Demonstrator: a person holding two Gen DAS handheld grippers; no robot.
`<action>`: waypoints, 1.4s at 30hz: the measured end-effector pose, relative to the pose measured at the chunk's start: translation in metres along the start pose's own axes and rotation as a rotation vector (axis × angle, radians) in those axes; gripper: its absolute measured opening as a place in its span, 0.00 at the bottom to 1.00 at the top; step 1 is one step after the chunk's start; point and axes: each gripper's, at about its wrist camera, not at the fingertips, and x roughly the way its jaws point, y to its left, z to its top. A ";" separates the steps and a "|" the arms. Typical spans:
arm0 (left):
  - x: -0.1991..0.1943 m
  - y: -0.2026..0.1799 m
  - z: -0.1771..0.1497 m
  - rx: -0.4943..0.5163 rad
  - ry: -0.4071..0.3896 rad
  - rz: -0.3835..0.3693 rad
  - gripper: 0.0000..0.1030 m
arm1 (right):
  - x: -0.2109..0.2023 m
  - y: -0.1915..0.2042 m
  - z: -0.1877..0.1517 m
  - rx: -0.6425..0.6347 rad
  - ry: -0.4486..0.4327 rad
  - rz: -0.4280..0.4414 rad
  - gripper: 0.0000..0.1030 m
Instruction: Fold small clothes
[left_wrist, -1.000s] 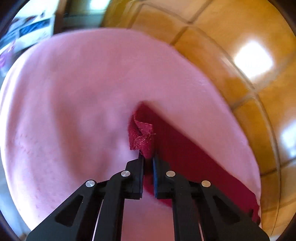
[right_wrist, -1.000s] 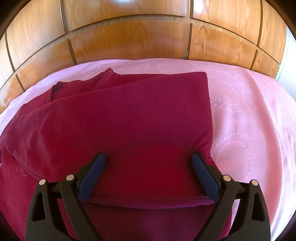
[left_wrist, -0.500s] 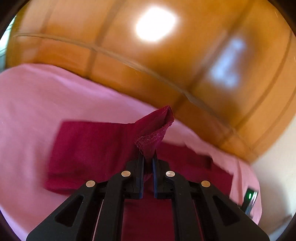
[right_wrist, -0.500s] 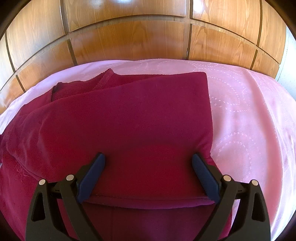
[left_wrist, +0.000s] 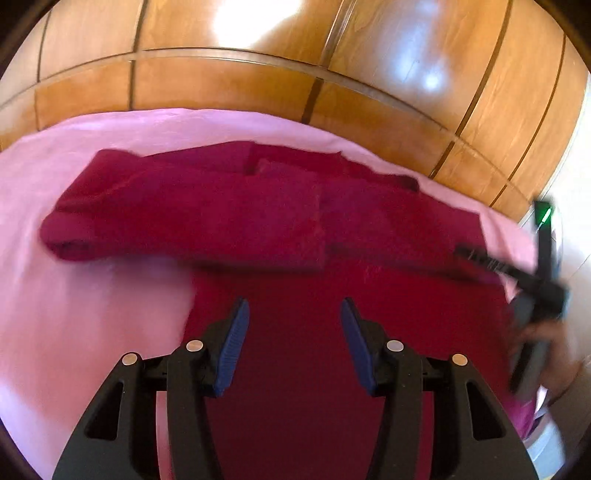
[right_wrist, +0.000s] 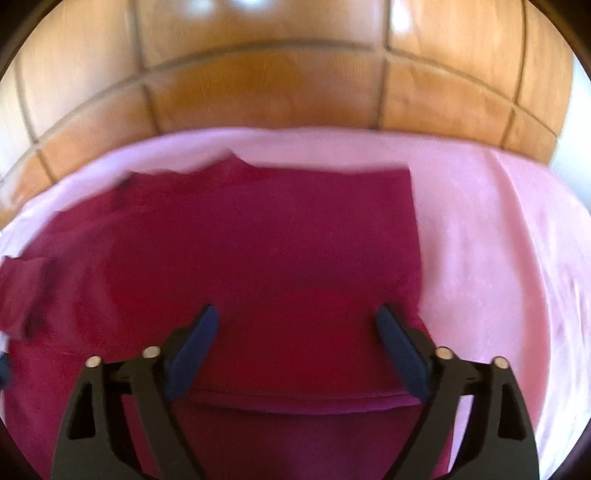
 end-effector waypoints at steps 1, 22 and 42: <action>-0.006 0.008 -0.007 -0.002 0.002 -0.001 0.49 | -0.005 0.012 0.003 0.000 0.007 0.083 0.75; 0.002 0.012 -0.030 0.042 -0.033 0.010 0.56 | 0.004 0.191 0.024 -0.253 0.104 0.421 0.06; 0.008 0.007 -0.029 0.060 -0.020 0.038 0.56 | 0.015 -0.072 0.021 0.223 0.046 0.022 0.06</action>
